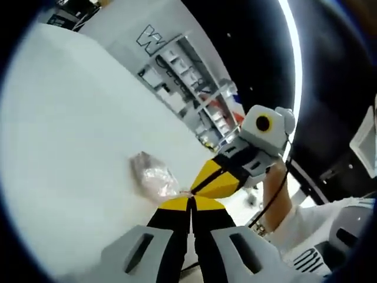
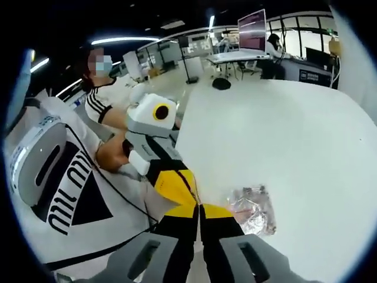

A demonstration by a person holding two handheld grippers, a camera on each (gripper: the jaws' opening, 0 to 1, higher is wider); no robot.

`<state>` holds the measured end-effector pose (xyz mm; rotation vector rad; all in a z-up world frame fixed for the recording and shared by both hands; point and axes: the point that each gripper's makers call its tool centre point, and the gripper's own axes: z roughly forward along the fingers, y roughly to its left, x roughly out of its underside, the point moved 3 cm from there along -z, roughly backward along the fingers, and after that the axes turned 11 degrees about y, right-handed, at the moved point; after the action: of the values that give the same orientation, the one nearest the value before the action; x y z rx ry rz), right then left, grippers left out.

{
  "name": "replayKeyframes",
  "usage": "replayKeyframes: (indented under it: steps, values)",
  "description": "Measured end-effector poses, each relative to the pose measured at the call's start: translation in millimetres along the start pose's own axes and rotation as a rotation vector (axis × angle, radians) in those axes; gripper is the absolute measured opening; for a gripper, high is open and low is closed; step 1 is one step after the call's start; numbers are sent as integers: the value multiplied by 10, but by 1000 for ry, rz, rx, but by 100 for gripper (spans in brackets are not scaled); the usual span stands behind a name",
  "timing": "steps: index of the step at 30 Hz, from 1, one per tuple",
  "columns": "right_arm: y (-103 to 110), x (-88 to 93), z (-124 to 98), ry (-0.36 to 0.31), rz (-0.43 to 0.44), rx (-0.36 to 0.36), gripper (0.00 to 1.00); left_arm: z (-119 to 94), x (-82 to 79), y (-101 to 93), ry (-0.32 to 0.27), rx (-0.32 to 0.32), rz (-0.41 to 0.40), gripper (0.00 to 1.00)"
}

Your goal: Open the resealable bag by pulling the two sides of the seal apart until the entire bag opening is separated and visibly accessible.

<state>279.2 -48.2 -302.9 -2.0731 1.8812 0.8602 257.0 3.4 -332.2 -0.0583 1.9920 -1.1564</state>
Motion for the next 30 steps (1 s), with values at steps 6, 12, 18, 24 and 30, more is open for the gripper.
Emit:
replayKeyframes:
  steps: [6, 12, 18, 24, 30]
  values:
    - [-5, 6, 14, 15, 3, -9, 0, -20, -6, 44, 4, -18, 28, 1]
    - [1, 37, 32, 37, 15, -36, 0, 54, 61, -139, 18, -29, 57, 1]
    - [-2, 14, 26, 35, 1, 19, 0, 55, 41, -112, 34, -61, 85, 1]
    - [45, -70, 8, -12, -33, 94, 0, 48, 11, -52, 41, -101, 78, 0]
    - [-1, -90, -87, -63, -20, 141, 0, 44, 41, 6, 45, -100, 60, 0]
